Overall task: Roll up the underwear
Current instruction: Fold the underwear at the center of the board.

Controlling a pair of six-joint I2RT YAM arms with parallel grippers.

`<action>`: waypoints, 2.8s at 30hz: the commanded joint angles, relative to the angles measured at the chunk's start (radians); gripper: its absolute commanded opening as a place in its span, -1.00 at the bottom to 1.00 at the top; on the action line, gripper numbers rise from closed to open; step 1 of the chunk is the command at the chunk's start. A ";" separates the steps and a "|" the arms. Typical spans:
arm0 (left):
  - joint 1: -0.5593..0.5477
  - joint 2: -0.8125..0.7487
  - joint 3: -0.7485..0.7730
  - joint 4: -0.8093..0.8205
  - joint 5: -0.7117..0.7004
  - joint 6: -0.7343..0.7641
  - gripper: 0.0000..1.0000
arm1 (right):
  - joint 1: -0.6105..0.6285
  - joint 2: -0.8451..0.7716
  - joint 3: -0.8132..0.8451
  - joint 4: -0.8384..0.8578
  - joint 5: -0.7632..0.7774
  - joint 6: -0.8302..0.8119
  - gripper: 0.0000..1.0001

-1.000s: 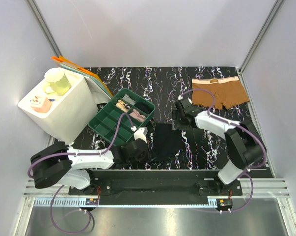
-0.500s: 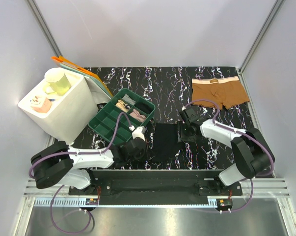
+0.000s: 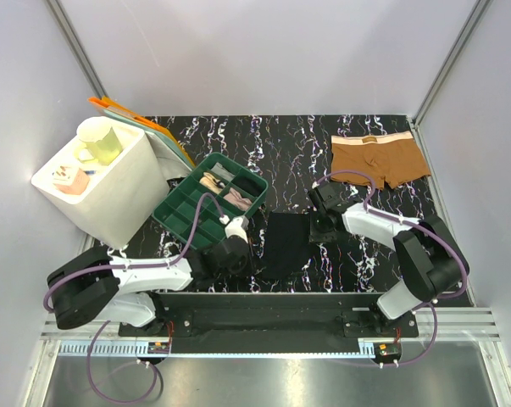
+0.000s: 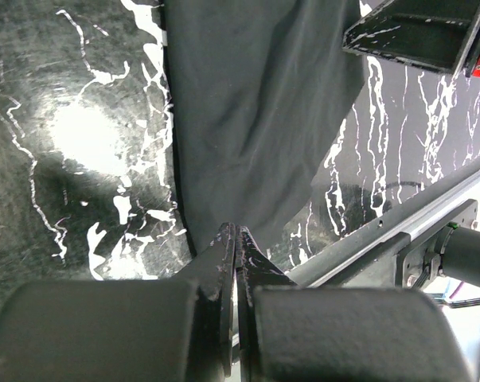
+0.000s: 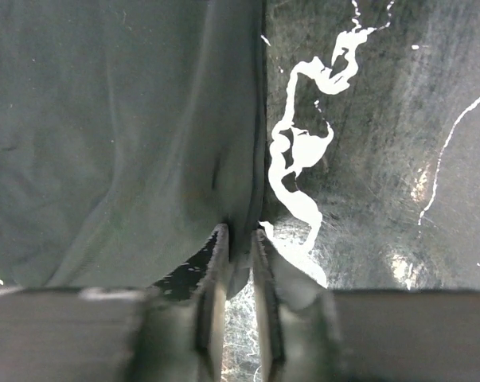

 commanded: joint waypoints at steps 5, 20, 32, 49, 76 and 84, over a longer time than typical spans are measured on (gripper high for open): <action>0.006 -0.031 -0.015 0.025 -0.018 0.026 -1.00 | -0.004 0.014 0.001 -0.030 -0.002 -0.002 -0.98; 0.016 0.090 0.039 0.102 0.013 0.061 -1.00 | -0.002 -0.109 0.082 -0.124 -0.015 0.019 -1.00; 0.017 0.185 0.059 0.162 0.051 0.072 -1.00 | 0.110 -0.045 0.211 -0.141 -0.017 0.059 -1.00; 0.017 0.142 0.047 0.147 0.041 0.080 -1.00 | 0.217 0.184 0.376 -0.121 0.000 0.107 -1.00; 0.017 0.118 0.054 0.113 0.036 0.081 -1.00 | 0.239 0.279 0.435 -0.100 -0.049 0.098 -0.50; 0.016 0.034 0.038 0.065 0.021 0.077 -1.00 | 0.210 0.152 0.450 -0.136 0.000 0.059 0.29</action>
